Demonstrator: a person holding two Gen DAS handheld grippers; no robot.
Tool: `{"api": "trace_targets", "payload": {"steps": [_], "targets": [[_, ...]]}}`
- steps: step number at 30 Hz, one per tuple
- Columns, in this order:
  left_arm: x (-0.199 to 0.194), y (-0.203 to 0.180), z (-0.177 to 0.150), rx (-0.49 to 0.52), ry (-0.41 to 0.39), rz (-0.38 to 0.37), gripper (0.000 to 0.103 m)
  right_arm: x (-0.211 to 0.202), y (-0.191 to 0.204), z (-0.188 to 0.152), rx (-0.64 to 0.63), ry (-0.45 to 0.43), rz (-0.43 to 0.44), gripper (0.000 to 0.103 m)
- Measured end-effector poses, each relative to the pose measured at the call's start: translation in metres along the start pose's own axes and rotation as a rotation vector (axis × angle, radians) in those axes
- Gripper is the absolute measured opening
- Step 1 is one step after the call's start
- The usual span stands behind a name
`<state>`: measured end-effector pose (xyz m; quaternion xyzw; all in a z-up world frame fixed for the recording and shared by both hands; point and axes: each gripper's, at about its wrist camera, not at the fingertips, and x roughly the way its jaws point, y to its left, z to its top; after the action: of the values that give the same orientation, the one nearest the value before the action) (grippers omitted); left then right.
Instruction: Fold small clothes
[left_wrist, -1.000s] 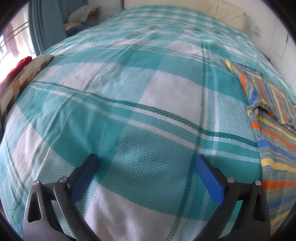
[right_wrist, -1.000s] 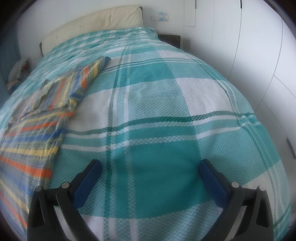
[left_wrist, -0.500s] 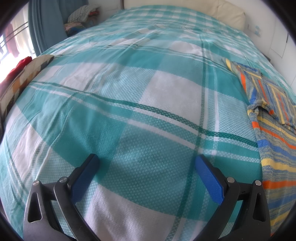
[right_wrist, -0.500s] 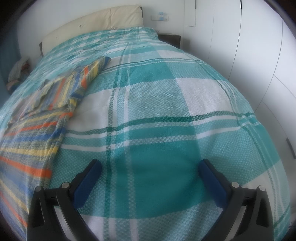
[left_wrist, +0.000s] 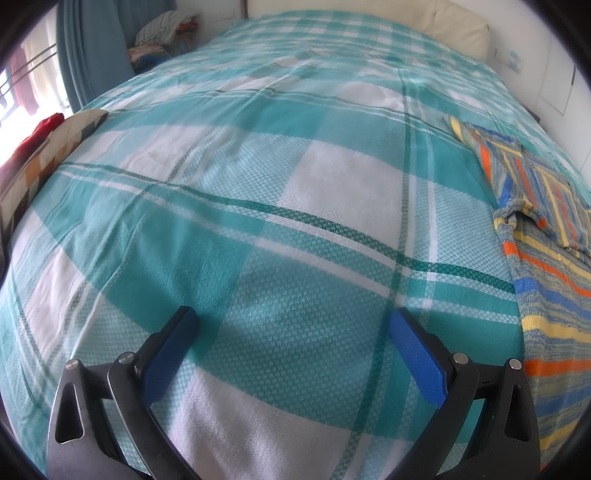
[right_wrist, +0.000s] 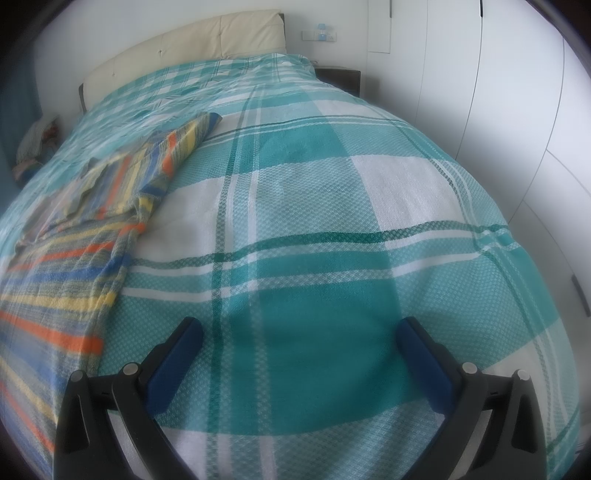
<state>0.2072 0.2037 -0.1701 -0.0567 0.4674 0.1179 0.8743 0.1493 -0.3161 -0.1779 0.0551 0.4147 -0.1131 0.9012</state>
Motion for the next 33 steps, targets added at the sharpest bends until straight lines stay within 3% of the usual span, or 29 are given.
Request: {"api": "trace_targets", "payload": {"steps": [22, 25, 29, 31, 33], "targets": [[0.000, 0.002, -0.002, -0.005, -0.016, -0.012, 0.103, 0.000, 0.000, 0.000, 0.000, -0.001, 0.000, 0.103], [-0.003, 0.012, 0.003, -0.023, 0.007, -0.082, 0.103, -0.001, 0.000, 0.000, -0.001, 0.001, 0.000, 0.103], [-0.039, 0.034, 0.004, -0.079, 0.041, -0.264, 0.101, -0.017, -0.005, 0.009, -0.002, 0.046, 0.036, 0.099], [-0.067, 0.031, -0.009, -0.014, 0.042, -0.335, 0.101, -0.048, -0.008, 0.010, -0.013, 0.027, 0.086, 0.099], [-0.086, 0.019, -0.034, 0.096, 0.097, -0.364, 0.101, -0.077, -0.005, 0.005, -0.062, 0.043, 0.159, 0.099]]}}
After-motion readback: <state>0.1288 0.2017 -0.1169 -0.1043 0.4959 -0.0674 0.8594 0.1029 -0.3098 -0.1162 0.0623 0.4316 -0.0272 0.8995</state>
